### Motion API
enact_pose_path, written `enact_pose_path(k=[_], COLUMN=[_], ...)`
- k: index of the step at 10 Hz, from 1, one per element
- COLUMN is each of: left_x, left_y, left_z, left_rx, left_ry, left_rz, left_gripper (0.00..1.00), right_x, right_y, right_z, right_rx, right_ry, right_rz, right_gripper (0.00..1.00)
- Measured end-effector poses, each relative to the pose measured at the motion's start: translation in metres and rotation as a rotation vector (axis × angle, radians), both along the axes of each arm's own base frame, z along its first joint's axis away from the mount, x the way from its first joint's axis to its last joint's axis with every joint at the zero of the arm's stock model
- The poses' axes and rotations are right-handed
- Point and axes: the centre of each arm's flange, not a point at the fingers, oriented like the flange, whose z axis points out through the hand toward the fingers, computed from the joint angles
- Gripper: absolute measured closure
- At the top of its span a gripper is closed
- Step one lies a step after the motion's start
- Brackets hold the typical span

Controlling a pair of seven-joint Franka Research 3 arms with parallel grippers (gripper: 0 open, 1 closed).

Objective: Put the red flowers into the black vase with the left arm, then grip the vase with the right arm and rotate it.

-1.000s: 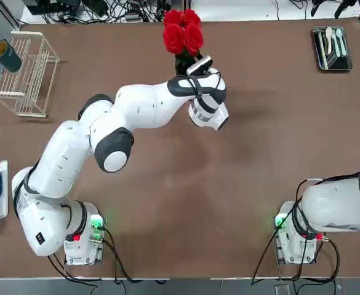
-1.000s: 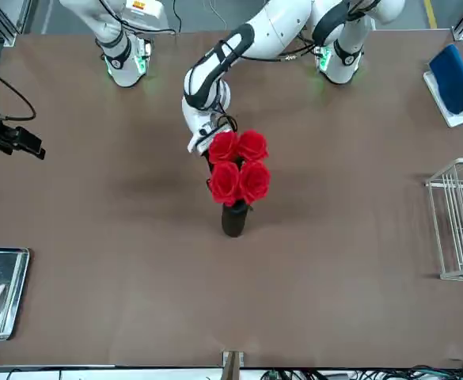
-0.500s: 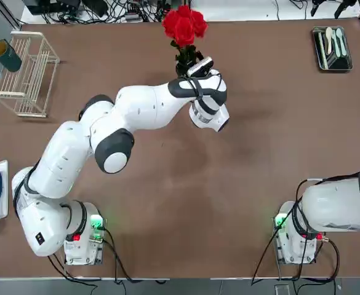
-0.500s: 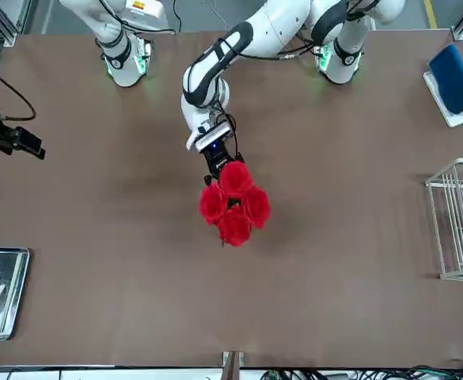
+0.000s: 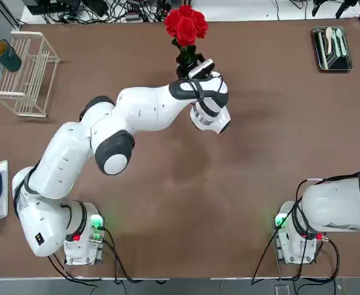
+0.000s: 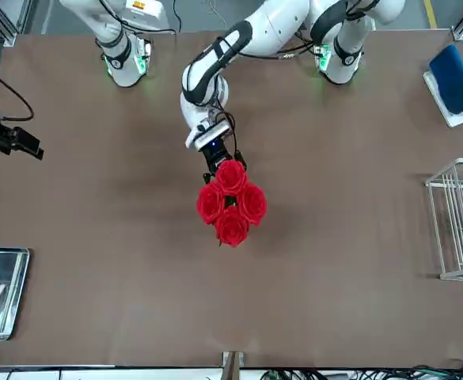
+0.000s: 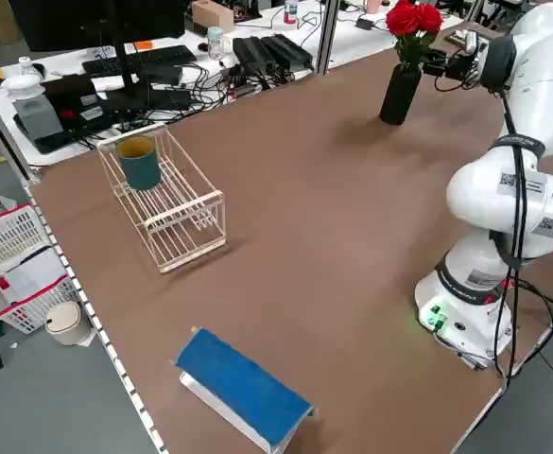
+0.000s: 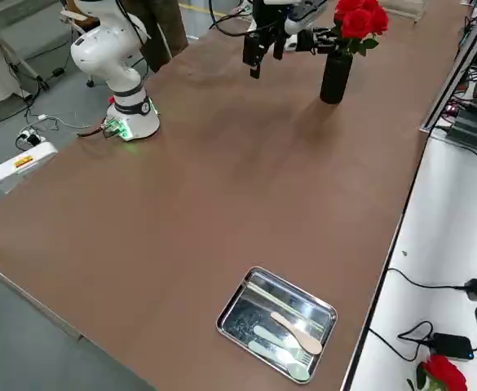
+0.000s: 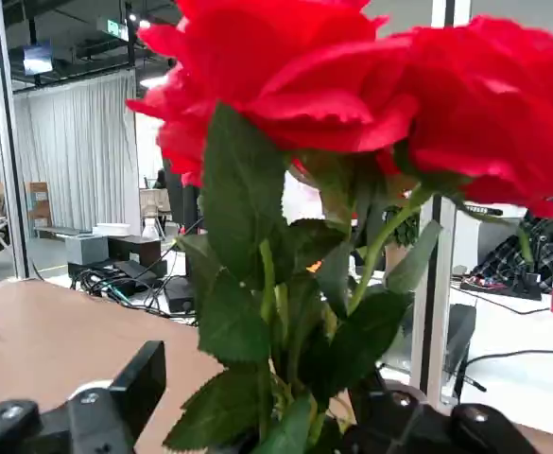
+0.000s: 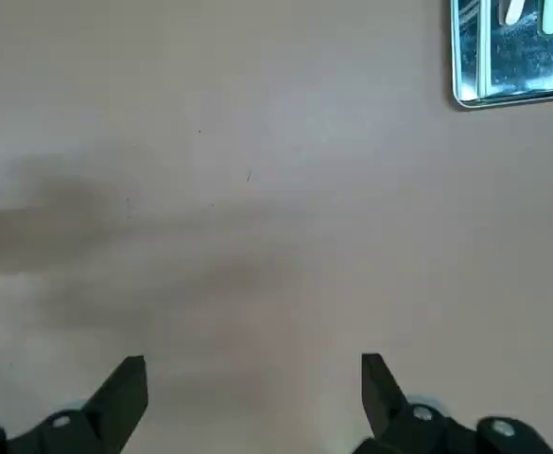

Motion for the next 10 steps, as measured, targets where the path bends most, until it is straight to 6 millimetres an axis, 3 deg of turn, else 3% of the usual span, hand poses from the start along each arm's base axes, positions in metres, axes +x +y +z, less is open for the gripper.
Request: enact_pose_path(k=[1, 4, 5, 8, 10], left_x=[-0.01, -0.042, -0.055, -0.091, -0.105], left_y=[-0.007, -0.027, -0.033, -0.042, -0.03], left_z=[0.007, 0.04, 0.061, 0.152, 0.22], left_rx=[-0.019, -0.096, -0.134, -0.243, -0.279], left_ry=[0.003, 0.05, 0.063, 0.133, 0.25], left_rz=[-0.006, -0.014, -0.008, 0.008, 0.037], left_gripper=[0.0, 0.0, 0.0, 0.0, 0.0], right_x=[0.0, 0.0, 0.0, 0.0, 0.0], right_y=[0.0, 0.0, 0.0, 0.001, 0.004], right_z=[0.0, 0.0, 0.0, 0.0, 0.0], right_rx=[0.0, 0.0, 0.0, 0.0, 0.0], right_ry=[0.0, 0.001, 0.001, 0.003, 0.003], right_rz=[0.0, 0.0, 0.0, 0.002, 0.007], right_gripper=[0.0, 0.0, 0.0, 0.0, 0.0])
